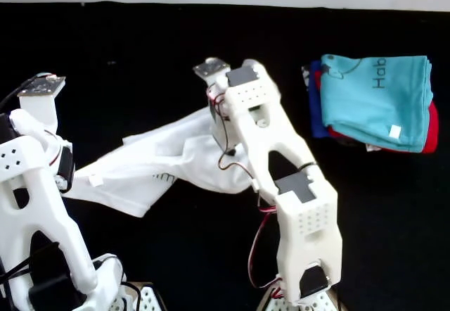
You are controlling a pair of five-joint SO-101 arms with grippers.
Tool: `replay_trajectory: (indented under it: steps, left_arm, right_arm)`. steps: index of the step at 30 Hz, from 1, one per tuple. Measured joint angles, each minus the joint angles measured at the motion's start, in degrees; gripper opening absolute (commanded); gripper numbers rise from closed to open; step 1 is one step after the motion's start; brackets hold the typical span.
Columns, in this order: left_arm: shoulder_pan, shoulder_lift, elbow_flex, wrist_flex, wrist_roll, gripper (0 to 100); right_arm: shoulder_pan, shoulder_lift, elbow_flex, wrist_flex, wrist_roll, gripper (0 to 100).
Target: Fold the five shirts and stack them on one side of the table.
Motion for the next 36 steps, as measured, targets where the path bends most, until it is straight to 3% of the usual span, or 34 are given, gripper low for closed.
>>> replay_trajectory:
  steps: [7,16,21,31,36]
  left_arm:
    - [0.00,0.00,0.00,0.00,0.00,1]
    - [0.00,0.00,0.00,0.00,0.00,1]
    - [-0.35,0.00,0.00,0.00,0.00,1]
    - [-6.42,0.00,0.00,-1.49,0.00,1]
    - [-6.42,0.00,2.37,-1.58,0.00,1]
  right_arm:
    - [-0.35,0.09,0.00,2.11,0.00,5.1]
    - [-7.03,0.09,0.18,10.02,0.00,5.1]
    - [-10.90,-1.85,8.62,9.67,0.00,5.1]
    - [-15.82,-27.96,34.90,-0.53,0.00,6.0]
    - [-12.48,-37.63,36.48,-0.62,0.00,21.1]
